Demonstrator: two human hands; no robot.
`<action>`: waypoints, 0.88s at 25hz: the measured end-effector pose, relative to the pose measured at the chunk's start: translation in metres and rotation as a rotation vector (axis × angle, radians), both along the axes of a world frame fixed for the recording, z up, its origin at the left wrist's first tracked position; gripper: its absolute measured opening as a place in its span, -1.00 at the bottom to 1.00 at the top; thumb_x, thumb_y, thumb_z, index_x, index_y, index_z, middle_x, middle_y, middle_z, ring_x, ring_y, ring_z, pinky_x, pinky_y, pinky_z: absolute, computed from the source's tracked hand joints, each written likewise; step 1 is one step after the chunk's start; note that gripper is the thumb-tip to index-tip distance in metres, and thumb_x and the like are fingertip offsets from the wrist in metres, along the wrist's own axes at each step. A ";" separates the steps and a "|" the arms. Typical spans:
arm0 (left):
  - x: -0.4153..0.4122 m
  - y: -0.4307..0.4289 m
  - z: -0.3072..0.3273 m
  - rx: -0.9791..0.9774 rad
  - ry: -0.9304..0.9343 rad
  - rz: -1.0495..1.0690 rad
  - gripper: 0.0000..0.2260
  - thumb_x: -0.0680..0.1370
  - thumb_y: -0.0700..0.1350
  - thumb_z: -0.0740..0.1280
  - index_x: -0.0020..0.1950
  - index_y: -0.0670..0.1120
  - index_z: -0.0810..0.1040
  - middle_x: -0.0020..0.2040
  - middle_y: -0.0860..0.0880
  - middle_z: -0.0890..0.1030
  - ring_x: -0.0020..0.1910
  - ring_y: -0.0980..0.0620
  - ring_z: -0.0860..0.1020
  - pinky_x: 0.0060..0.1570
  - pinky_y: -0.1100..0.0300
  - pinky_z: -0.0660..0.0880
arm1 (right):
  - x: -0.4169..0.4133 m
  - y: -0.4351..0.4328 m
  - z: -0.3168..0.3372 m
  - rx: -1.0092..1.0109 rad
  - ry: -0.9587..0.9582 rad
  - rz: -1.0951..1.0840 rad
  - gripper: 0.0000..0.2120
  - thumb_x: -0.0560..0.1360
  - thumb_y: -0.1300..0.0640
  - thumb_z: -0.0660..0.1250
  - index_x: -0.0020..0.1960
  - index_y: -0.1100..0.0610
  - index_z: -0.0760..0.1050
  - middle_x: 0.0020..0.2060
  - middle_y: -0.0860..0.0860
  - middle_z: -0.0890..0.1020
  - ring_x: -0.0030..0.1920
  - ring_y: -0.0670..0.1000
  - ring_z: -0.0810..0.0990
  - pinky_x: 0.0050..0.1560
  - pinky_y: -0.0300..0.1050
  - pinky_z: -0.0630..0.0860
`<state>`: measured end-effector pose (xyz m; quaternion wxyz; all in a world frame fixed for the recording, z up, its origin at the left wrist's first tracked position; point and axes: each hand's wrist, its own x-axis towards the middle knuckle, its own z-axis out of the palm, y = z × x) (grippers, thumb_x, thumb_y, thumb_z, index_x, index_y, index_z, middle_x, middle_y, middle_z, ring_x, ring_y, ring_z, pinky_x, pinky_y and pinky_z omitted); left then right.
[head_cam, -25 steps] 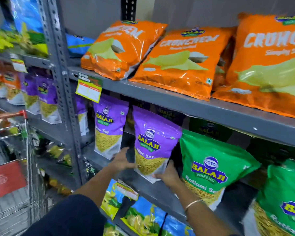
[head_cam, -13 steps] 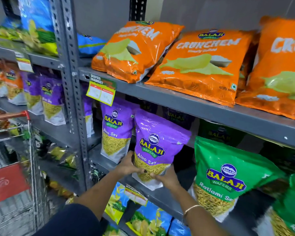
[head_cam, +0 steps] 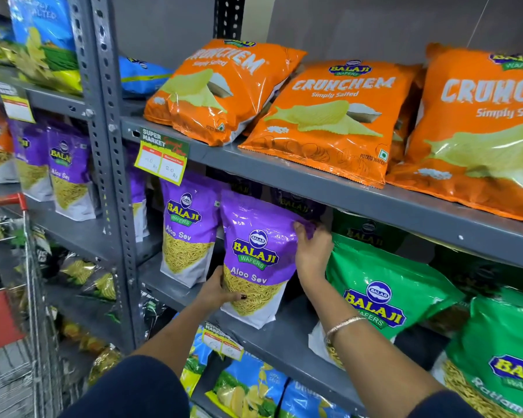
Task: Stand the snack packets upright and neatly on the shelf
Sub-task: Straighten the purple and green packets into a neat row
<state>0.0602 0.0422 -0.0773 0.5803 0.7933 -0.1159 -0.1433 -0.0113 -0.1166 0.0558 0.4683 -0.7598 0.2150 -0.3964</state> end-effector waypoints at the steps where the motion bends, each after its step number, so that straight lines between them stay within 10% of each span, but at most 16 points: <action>1: 0.000 0.000 0.001 0.006 0.003 -0.012 -0.33 0.33 -0.37 0.47 0.36 -0.25 0.24 0.21 -0.17 0.51 0.21 -0.05 0.47 0.12 0.16 0.38 | -0.001 0.000 -0.005 0.007 0.028 0.035 -0.62 0.43 0.11 0.39 0.05 0.42 0.46 -0.06 0.34 0.63 -0.06 0.25 0.60 -0.29 -0.19 0.22; 7: -0.001 -0.005 0.000 0.011 0.108 -0.088 -0.28 0.36 -0.39 0.44 0.41 -0.22 0.15 0.17 -0.13 0.47 0.29 -0.12 0.45 0.14 0.16 0.38 | -0.023 0.002 -0.094 0.256 0.373 0.486 -0.31 0.31 0.28 0.50 0.32 0.29 0.21 0.20 0.09 0.50 0.20 0.01 0.48 -0.05 -0.39 0.42; 15: -0.014 -0.006 0.005 -0.006 0.060 -0.071 -0.23 0.39 -0.30 0.45 0.47 -0.18 0.08 0.40 -0.23 0.35 0.40 -0.16 0.33 0.19 0.14 0.34 | -0.014 0.001 -0.146 0.132 0.547 0.382 -0.47 0.38 0.20 0.43 0.25 0.27 0.27 0.16 0.25 0.56 0.15 0.19 0.55 0.03 -0.09 0.44; 18: -0.032 0.004 -0.017 0.297 -0.320 0.180 -0.14 0.28 0.13 0.49 0.43 -0.18 0.18 0.35 -0.25 0.30 0.35 -0.22 0.30 0.30 -0.11 0.34 | -0.046 -0.011 -0.153 0.105 0.572 0.295 -0.64 0.36 0.13 0.45 0.08 0.19 0.43 -0.21 0.05 0.59 -0.12 0.07 0.56 -0.04 -0.10 0.48; 20: -0.059 -0.002 -0.033 0.505 -0.692 0.168 -0.23 0.36 0.40 0.17 0.25 -0.23 0.35 0.18 -0.23 0.42 0.14 -0.20 0.38 0.15 -0.05 0.39 | -0.078 -0.025 -0.163 0.024 0.674 0.266 -0.83 0.37 0.04 0.43 -0.28 0.02 0.45 -0.43 -0.11 0.48 -0.31 -0.03 0.51 -0.07 -0.05 0.53; 22: -0.087 -0.028 -0.036 0.507 -0.870 0.005 -0.29 0.44 0.41 -0.03 0.15 -0.20 0.38 0.12 -0.14 0.41 0.05 -0.11 0.39 0.09 0.08 0.33 | -0.112 -0.043 -0.172 0.005 0.750 0.227 -0.63 0.36 -0.05 0.40 -0.48 0.01 0.31 -0.53 -0.08 0.42 -0.36 0.01 0.51 -0.21 -0.06 0.49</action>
